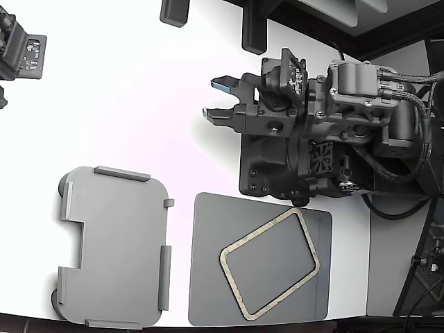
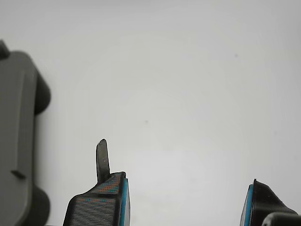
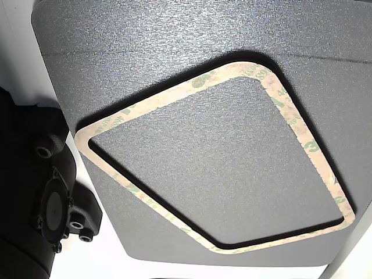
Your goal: Grab top frame and put it into gray box.
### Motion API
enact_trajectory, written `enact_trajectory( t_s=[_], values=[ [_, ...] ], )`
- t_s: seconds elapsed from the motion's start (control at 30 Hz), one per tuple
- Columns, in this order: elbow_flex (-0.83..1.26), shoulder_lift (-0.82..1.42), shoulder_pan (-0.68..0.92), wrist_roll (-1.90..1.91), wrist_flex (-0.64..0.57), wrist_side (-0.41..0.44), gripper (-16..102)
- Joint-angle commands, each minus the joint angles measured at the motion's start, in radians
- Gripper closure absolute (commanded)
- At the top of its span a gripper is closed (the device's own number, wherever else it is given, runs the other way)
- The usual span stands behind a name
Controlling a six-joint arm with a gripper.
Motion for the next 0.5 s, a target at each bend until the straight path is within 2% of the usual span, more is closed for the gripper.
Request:
enact_trajectory(
  t_s=[0.0,0.17,0.23,0.4,0.47],
  values=[
    [-0.040,0.020,-0.008,-0.012,-0.011,-0.006,-14],
    [-0.170,-0.091,0.008,-0.066,-0.029,-0.041,-11],
    [-0.233,-0.153,0.028,-0.216,-0.035,-0.054,-14],
    [-0.351,-0.290,0.137,-0.414,-0.020,0.034,-13],
    [-0.370,-0.311,0.147,-0.557,-0.025,0.017,-14]
  ],
)
